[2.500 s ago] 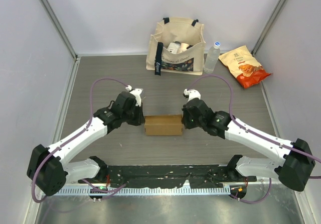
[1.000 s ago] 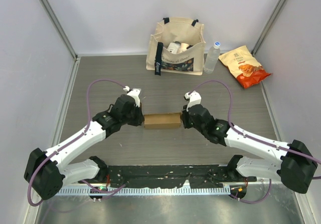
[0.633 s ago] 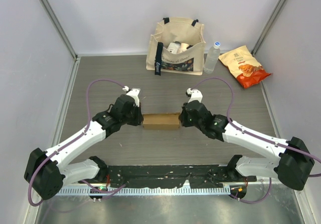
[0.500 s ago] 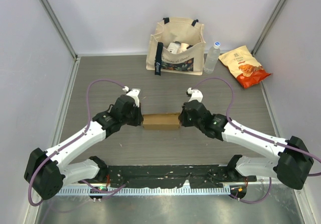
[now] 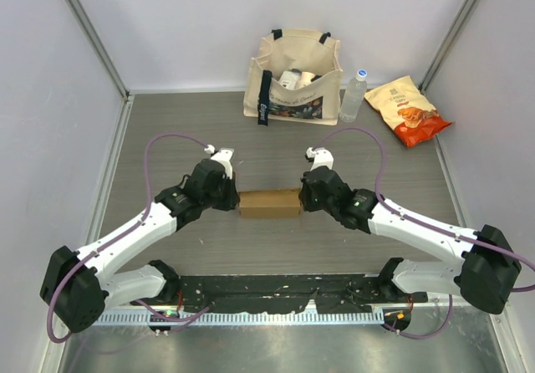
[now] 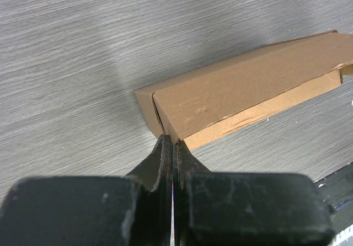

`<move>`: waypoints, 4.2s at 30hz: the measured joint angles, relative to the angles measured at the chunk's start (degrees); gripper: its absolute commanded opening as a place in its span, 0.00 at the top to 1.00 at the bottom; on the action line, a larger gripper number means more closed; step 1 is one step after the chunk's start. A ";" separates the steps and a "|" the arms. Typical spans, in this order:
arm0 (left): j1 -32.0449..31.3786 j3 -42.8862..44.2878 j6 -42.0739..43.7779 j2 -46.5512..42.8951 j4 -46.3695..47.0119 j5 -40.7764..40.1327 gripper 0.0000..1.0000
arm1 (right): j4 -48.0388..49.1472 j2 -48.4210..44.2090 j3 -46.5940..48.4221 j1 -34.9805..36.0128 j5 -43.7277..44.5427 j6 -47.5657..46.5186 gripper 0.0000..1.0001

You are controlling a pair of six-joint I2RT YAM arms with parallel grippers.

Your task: Fold the paper box

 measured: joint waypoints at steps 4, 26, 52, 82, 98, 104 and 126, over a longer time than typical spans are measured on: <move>-0.02 -1.03 -0.92 -0.04 1.53 -0.02 1.00 | 2.99 -0.11 -1.73 0.00 0.15 -3.78 0.99; -0.46 -5.70 -6.36 -2.97 6.29 -1.55 1.00 | -1.36 -7.54 -5.49 4.90 2.56 -4.50 0.37; -0.50 -5.70 -6.80 -3.17 6.25 -1.62 1.00 | 11.96 -0.74 -7.34 -20.68 -31.34 27.32 0.36; 4.24 -1.86 -16.13 -11.52 -1.01 5.14 0.14 | 28.52 0.70 -16.55 -20.74 -33.73 27.93 0.53; 13.18 -5.03 -28.46 -2.47 8.39 17.86 0.52 | 28.11 0.50 -16.52 -20.74 -33.73 26.75 0.53; 13.18 -6.58 -28.94 -2.51 9.51 17.86 0.65 | 27.93 0.50 -16.50 -20.74 -33.62 26.49 0.53; 13.42 -11.98 -25.53 -4.02 12.57 17.51 0.53 | 24.61 0.07 -15.98 -20.74 -33.83 16.55 0.45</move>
